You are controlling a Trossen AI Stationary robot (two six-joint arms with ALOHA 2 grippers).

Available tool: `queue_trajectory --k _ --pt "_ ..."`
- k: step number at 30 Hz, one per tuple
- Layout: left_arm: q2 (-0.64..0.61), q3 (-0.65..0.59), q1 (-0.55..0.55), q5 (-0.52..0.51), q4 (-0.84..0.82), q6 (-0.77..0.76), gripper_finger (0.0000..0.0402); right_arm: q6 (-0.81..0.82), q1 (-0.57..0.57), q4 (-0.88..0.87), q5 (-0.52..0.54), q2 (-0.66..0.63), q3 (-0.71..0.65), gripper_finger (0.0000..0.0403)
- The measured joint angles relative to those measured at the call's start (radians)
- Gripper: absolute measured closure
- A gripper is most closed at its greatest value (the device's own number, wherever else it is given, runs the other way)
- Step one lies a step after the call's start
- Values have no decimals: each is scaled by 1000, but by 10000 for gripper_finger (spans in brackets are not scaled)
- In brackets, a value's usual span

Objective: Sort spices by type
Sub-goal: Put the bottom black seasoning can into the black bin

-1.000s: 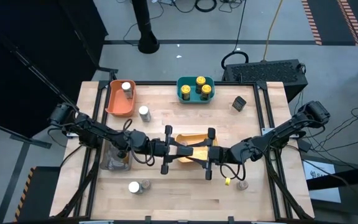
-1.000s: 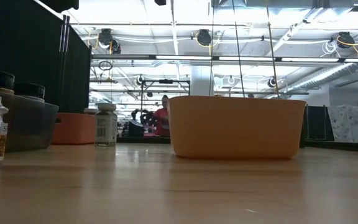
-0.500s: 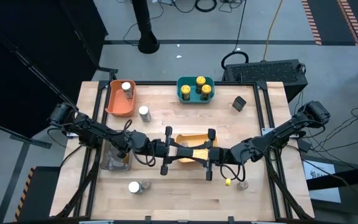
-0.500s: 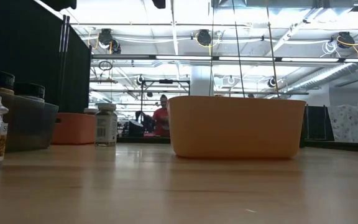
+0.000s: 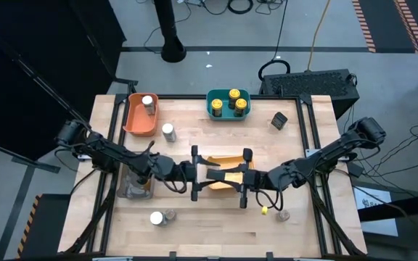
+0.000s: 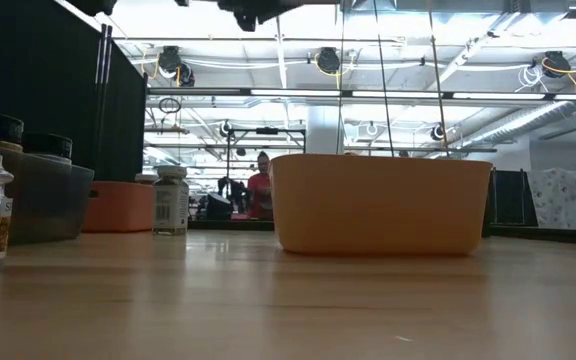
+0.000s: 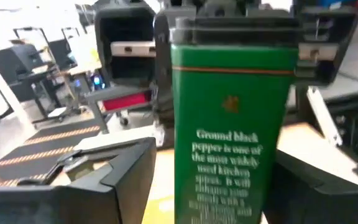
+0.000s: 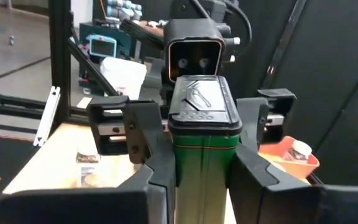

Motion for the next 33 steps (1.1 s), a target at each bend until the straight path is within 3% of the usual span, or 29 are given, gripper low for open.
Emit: queue_trajectory --k 9,19,27,33 --pt "-148 0 -6 -23 -286 -44 152 128 9 -267 32 -109 0 319" --pt "-173 0 37 44 -203 -27 152 178 -13 -335 31 -103 1 319" --pt "-73 17 82 143 -123 -55 152 178 -13 -328 32 -103 1 319" --pt "-10 62 90 154 -100 -28 152 178 -13 -329 29 -103 1 319"
